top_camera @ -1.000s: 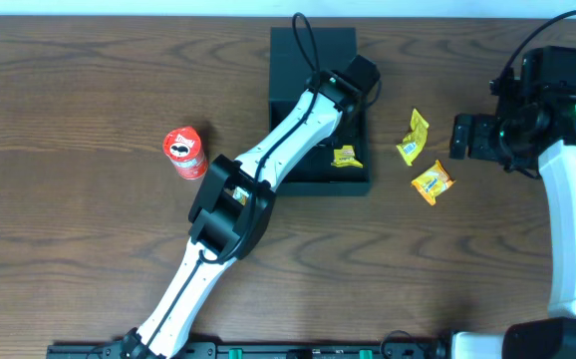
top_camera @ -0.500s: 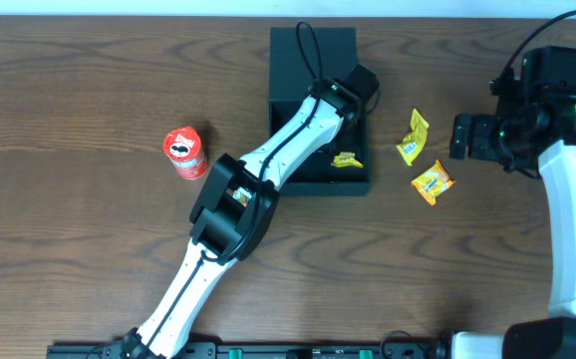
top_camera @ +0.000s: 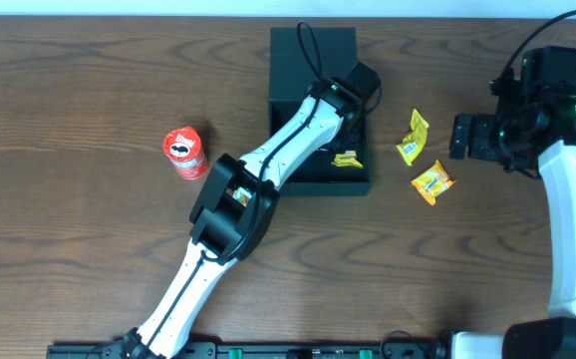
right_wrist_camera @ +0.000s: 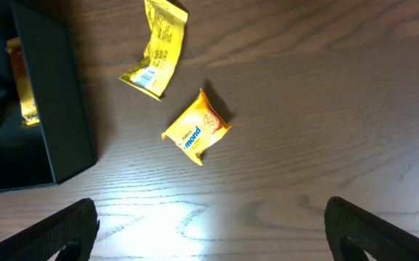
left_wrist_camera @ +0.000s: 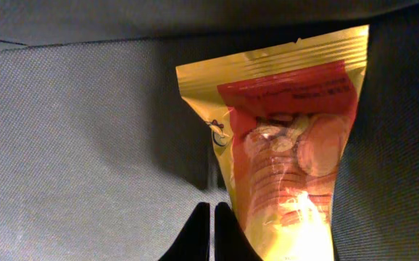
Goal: Pack container
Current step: 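Lower the packet into the box and open the left gripper, then withdraw the left arm from the box toward the front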
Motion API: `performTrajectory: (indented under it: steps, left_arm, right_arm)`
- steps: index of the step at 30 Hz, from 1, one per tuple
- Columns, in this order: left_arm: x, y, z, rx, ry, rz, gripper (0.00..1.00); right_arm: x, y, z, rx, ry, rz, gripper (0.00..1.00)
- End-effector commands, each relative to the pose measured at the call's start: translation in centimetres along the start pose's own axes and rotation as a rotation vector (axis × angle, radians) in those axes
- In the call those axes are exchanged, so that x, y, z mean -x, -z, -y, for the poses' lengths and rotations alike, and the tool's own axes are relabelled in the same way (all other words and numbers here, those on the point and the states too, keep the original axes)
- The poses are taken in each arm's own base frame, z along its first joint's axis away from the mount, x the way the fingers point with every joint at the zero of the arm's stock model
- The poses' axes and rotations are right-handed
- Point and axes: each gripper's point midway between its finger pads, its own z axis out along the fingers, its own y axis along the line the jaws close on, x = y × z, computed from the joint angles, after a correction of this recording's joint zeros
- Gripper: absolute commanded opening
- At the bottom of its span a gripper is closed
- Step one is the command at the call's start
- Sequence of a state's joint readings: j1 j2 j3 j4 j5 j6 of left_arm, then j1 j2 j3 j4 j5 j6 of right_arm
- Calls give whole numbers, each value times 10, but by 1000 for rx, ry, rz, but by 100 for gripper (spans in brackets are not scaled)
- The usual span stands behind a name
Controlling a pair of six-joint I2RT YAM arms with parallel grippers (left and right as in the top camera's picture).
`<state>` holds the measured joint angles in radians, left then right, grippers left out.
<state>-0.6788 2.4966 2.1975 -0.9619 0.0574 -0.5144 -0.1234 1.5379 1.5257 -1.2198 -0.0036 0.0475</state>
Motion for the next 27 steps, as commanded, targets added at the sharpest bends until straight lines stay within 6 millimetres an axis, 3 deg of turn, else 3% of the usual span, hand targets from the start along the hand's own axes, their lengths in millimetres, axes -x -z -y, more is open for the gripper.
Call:
performTrajectory:
  steps: [1, 8, 13, 15, 17, 18, 19, 20, 22, 27]
  left_arm:
    - [-3, -1, -4, 17, -21, -12, 6]
    - [6, 9, -29, 99, 7, 4, 6]
    - [28, 51, -46, 150, 5, 75, 6]
    - [36, 77, -47, 136, -17, 114, 6]
    - [47, 117, -50, 118, -23, 185, 6]
    - [52, 138, -53, 106, -19, 224, 6]
    - [59, 174, -60, 81, -5, 287, 6]
    - [63, 193, -67, 71, 6, 319, 6]
    - [68, 229, -86, 60, 38, 378, 6]
    - [65, 311, -164, 98, 112, 484, 6]
  right_arm:
    - [4, 5, 2, -2, 5, 16, 99]
    - [6, 5, 2, -2, 5, 22, 99]
    - [8, 5, 2, -2, 6, 31, 99]
    - [9, 5, 3, -8, 5, 36, 99]
    - [11, 5, 5, -16, 5, 42, 99]
    - [11, 5, 5, -21, 5, 44, 99]
    - [11, 5, 6, -27, 5, 46, 99]
    - [12, 5, 7, -27, 5, 47, 99]
    - [12, 5, 7, -31, 5, 50, 99]
    - [14, 5, 7, -31, 5, 56, 99]
